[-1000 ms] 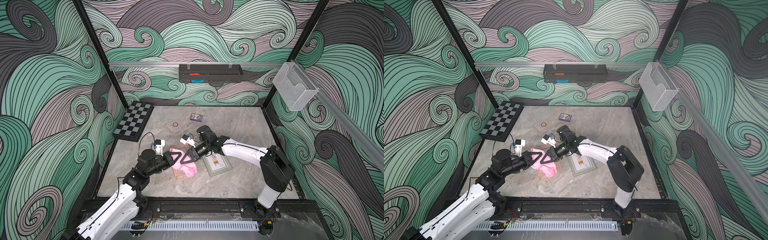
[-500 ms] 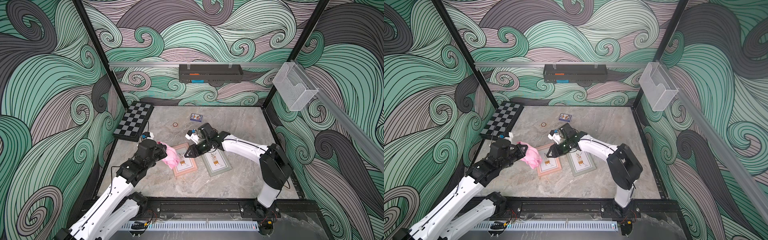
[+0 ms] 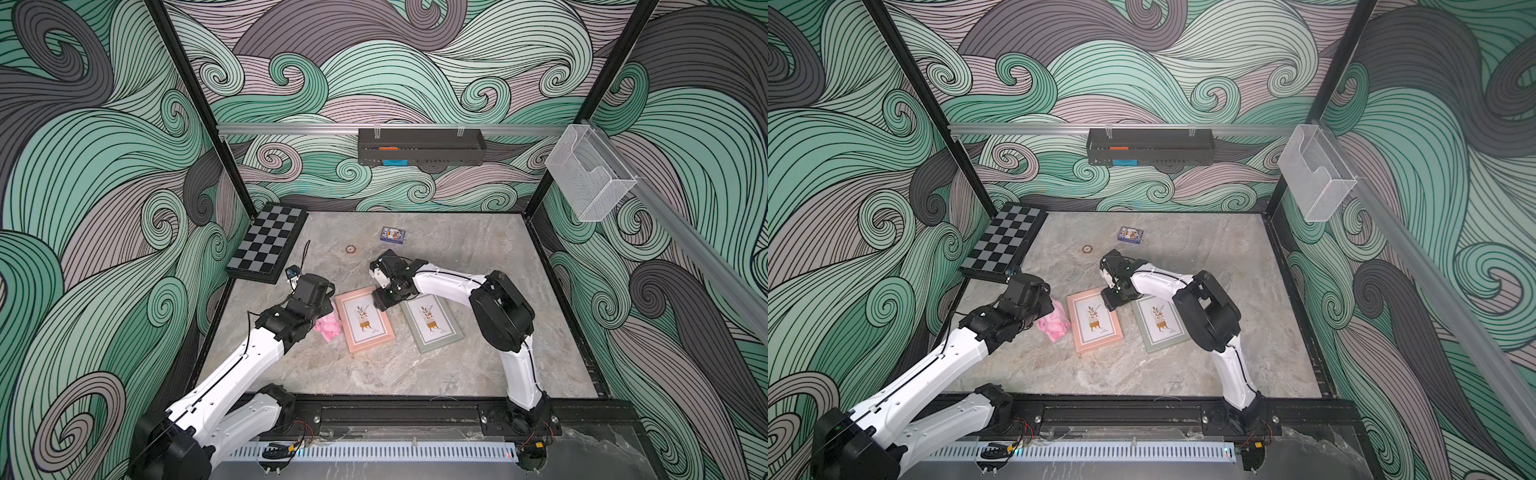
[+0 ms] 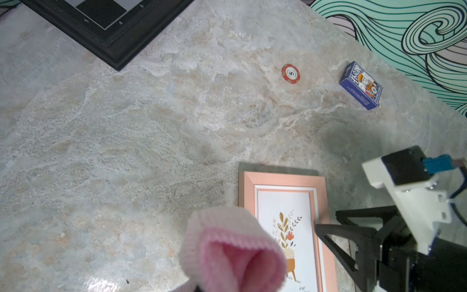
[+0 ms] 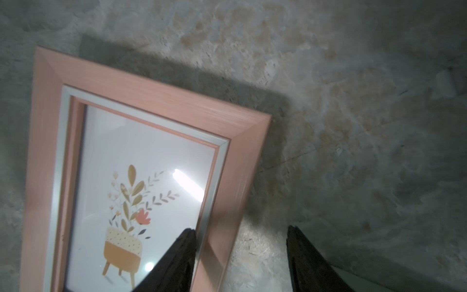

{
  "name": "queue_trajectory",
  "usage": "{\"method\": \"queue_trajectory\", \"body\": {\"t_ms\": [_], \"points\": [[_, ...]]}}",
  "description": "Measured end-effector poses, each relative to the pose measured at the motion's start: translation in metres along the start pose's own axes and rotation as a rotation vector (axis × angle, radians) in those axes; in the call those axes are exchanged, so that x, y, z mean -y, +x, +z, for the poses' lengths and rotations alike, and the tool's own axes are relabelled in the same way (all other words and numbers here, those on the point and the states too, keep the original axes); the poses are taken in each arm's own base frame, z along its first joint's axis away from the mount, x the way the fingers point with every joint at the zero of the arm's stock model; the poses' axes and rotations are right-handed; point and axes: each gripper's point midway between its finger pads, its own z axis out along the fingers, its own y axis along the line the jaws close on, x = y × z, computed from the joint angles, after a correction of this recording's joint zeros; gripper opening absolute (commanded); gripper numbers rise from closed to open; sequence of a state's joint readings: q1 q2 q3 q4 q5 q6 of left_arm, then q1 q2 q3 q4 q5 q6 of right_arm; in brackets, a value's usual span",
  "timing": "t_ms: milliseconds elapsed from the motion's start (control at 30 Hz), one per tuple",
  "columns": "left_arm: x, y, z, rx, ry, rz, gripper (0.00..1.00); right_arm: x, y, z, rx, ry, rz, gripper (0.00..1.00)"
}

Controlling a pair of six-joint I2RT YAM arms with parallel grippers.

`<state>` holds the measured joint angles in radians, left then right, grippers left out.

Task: Wipe the picture frame with a cloth
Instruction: Wipe the dirt from the picture frame.

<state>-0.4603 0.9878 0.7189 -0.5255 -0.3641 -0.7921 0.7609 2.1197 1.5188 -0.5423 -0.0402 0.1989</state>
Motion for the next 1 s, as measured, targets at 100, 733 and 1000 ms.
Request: {"method": "queue_trajectory", "body": {"t_ms": [100, 733, 1000], "points": [[0.001, -0.001, 0.007, 0.005, -0.016, 0.007, 0.0, -0.005, 0.001, 0.004, -0.002, 0.026, -0.024, 0.53], [0.136, -0.047, 0.126, -0.064, 0.255, -0.095, 0.0, -0.01, 0.007, 0.006, 0.034, 0.056, 0.101, 0.32], [0.108, 0.024, 0.186, -0.228, 0.158, -0.131, 0.0, -0.01, 0.007, 0.006, 0.027, 0.033, 0.118, 0.31]]}}
